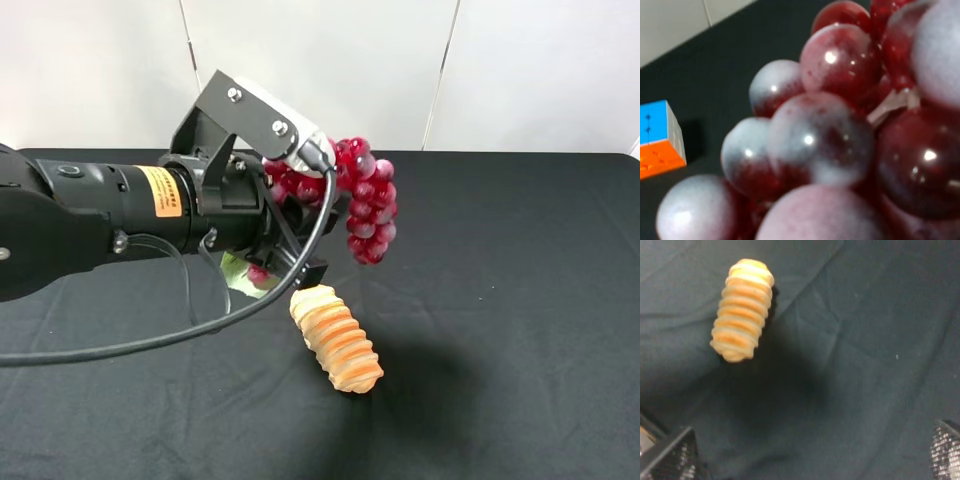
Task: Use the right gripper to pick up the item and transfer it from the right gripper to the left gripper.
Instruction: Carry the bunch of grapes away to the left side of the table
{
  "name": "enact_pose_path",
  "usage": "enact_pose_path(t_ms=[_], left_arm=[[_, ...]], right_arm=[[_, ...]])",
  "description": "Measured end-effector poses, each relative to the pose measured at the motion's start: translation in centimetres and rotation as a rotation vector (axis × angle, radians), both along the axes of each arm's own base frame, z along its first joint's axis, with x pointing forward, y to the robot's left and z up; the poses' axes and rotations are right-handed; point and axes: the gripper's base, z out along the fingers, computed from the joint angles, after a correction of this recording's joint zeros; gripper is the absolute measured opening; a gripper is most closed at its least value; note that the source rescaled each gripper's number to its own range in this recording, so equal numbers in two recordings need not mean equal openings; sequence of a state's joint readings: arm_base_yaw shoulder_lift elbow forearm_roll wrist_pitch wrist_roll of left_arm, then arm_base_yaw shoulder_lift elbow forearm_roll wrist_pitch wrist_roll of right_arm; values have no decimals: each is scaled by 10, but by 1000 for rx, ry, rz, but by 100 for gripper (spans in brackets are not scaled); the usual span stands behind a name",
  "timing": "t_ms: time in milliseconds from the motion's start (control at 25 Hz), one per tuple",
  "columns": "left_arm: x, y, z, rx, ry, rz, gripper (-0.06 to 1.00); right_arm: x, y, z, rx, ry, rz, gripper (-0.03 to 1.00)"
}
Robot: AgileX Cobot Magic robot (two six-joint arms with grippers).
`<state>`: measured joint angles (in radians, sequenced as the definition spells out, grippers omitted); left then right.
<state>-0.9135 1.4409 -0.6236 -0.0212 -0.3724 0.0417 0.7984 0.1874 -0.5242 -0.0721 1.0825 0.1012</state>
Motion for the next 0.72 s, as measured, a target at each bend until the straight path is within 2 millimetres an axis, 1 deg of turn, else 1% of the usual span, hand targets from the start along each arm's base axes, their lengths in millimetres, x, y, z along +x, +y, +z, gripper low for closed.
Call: enact_pose_path(t_ms=[160,720], left_arm=[[0,0,0,2,2,0,2],[0,0,0,3,2,0,2]], right_arm=[[3,3,-4,13,-13,3,100],[3,3,-4,16,-14,1,100]])
